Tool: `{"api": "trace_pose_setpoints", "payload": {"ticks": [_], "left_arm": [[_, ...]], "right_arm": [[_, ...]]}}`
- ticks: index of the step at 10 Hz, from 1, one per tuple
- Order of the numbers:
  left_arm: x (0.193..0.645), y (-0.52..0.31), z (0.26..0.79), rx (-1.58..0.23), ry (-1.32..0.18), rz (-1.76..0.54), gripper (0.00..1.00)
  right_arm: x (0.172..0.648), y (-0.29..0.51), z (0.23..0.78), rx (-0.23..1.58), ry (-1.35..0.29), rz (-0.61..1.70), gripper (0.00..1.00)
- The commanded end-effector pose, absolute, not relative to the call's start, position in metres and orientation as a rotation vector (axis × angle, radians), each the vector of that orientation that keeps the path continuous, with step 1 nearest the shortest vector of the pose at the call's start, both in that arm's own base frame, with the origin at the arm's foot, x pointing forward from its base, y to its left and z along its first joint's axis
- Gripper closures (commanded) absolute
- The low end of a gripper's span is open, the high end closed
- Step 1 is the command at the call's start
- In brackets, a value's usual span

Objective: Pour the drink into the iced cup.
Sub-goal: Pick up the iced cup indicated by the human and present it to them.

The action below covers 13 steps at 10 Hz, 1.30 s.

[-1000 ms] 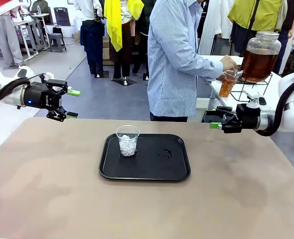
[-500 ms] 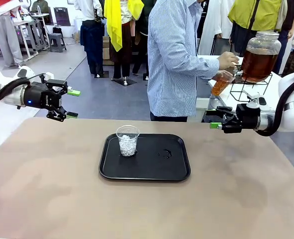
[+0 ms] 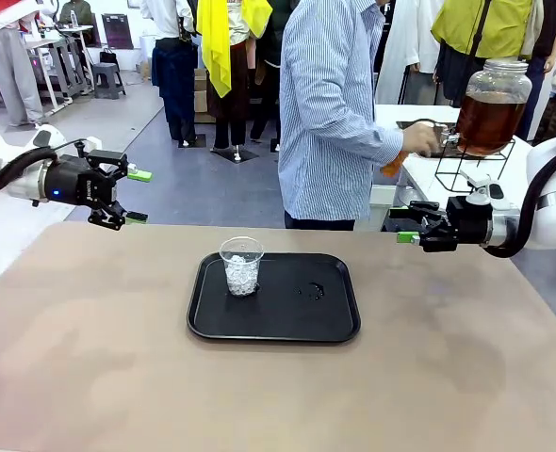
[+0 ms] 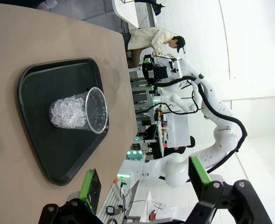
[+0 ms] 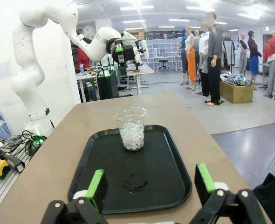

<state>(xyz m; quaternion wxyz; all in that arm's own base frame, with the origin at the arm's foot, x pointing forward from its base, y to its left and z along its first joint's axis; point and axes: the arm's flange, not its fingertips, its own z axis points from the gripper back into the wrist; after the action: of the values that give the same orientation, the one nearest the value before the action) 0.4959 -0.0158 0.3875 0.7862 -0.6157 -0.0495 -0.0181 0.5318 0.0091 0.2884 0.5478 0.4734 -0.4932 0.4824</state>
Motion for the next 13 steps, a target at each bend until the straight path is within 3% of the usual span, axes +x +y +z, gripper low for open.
{"api": "trace_pose_setpoints", "payload": {"ticks": [1, 13], "left_arm": [[0.4959, -0.0163, 0.389, -1.337, -0.115, -0.033, 0.0], [0.4959, -0.0163, 0.389, -1.337, -0.115, -0.033, 0.0]], "right_arm": [[0.534, 0.0108, 0.2915, 1.122, -1.169, 1.147, 0.0], [0.534, 0.0108, 0.2915, 1.122, -1.169, 1.147, 0.0]]}}
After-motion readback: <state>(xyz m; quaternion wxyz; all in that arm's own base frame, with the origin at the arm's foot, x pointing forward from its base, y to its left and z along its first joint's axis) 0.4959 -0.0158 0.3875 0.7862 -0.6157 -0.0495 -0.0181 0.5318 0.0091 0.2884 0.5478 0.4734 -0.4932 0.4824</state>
